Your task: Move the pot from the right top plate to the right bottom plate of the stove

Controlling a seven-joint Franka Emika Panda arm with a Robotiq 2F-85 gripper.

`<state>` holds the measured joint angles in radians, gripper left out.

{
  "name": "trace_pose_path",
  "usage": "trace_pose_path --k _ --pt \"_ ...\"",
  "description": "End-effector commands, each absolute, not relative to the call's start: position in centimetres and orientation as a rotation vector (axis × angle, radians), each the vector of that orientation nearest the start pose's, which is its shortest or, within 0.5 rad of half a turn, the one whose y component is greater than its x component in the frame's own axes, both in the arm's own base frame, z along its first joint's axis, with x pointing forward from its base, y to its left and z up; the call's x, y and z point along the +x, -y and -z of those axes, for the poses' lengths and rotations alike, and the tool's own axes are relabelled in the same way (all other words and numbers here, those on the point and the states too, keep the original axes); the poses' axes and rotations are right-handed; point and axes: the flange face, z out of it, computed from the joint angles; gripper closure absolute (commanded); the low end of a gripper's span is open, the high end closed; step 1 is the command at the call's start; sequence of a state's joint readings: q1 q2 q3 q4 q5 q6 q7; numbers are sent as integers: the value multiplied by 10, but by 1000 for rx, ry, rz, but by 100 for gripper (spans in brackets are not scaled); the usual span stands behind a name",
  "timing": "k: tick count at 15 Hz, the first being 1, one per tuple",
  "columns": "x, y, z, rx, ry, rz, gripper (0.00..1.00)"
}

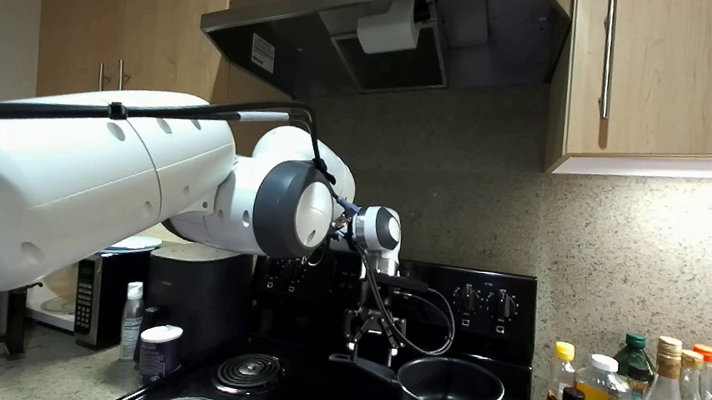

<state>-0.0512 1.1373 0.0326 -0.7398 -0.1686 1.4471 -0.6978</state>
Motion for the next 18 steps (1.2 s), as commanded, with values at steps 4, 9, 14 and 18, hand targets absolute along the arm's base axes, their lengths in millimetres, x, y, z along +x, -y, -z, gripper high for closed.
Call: trace_pose_path --k 4,9,14,18 --pt "748 47 -228 -2850 986 -651 68" --pt "750 46 -228 -2868 1007 -665 52" --pt "751 39 -233 -2865 1074 -663 1" --pt "751 20 -233 -2835 1208 -719 0"
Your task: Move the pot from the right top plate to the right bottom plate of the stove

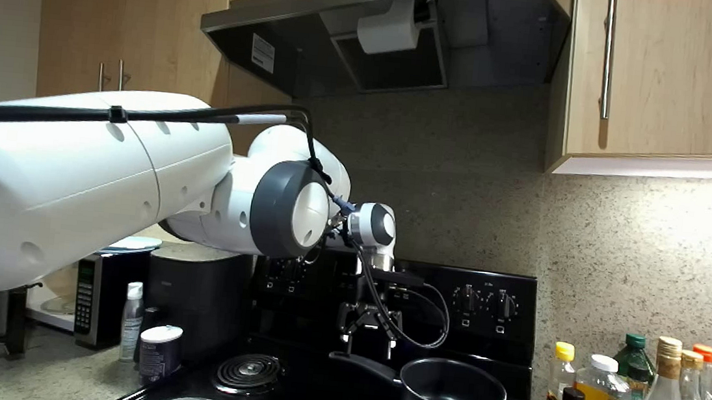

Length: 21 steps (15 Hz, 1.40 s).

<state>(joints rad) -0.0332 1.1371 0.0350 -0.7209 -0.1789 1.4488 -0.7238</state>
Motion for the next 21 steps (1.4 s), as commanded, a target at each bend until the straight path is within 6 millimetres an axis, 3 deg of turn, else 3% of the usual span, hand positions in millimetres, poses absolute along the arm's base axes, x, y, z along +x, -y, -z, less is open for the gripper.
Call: trace_pose_path --k 1,6,15,16,17,21 --pt "751 16 -232 -2828 1234 -730 0" --pt "750 5 -226 -2832 1204 -720 0" --pt "738 11 -222 -2793 1133 -826 0" --pt "739 11 -223 -2786 1131 -817 25" --pt "738 12 -223 -2776 1135 -812 27" --pt "739 12 -225 -2760 1124 -782 53"
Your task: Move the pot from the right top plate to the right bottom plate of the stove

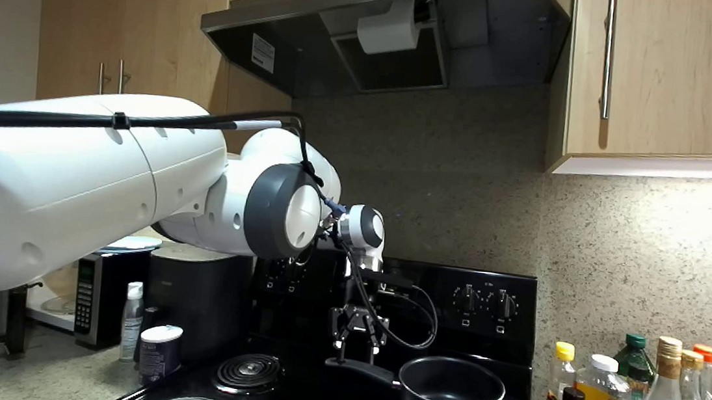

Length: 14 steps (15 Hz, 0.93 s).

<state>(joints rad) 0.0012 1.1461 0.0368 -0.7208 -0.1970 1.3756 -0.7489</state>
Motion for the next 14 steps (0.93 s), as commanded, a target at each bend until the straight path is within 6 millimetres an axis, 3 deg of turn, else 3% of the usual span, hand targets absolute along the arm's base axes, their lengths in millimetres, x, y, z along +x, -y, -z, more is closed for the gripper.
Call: trace_pose_path --k 1,6,11,12,14 --pt "739 11 -226 -2755 1121 -776 60" --pt "744 11 -236 -2751 1093 -680 90" --pt "754 15 -257 -2782 1070 -516 96" --pt "757 14 -260 -2791 1060 -485 65" --pt "759 14 -262 -2802 1034 -455 63"
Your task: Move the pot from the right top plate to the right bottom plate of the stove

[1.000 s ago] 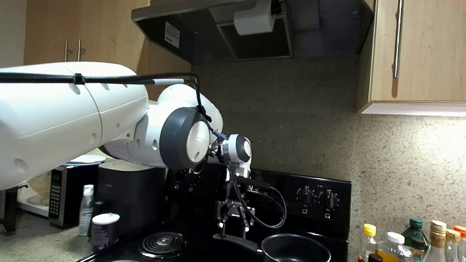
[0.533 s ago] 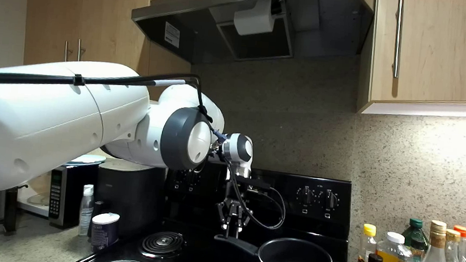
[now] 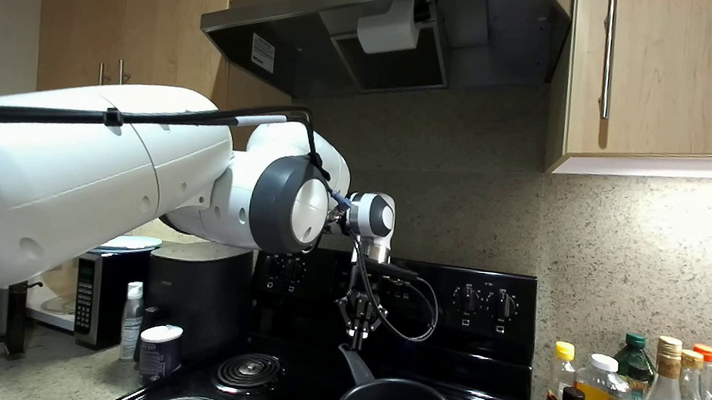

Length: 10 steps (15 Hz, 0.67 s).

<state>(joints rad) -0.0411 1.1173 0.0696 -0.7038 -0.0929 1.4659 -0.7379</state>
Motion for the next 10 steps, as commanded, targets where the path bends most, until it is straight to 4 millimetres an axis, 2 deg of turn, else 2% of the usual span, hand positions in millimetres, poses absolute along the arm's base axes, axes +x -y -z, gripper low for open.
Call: trace_pose_path --k 1,5,10 --pt "759 14 -263 -2803 1034 -446 58" --pt "757 15 -262 -2807 1011 -471 32" --pt "756 27 -237 -2802 1023 -521 2"
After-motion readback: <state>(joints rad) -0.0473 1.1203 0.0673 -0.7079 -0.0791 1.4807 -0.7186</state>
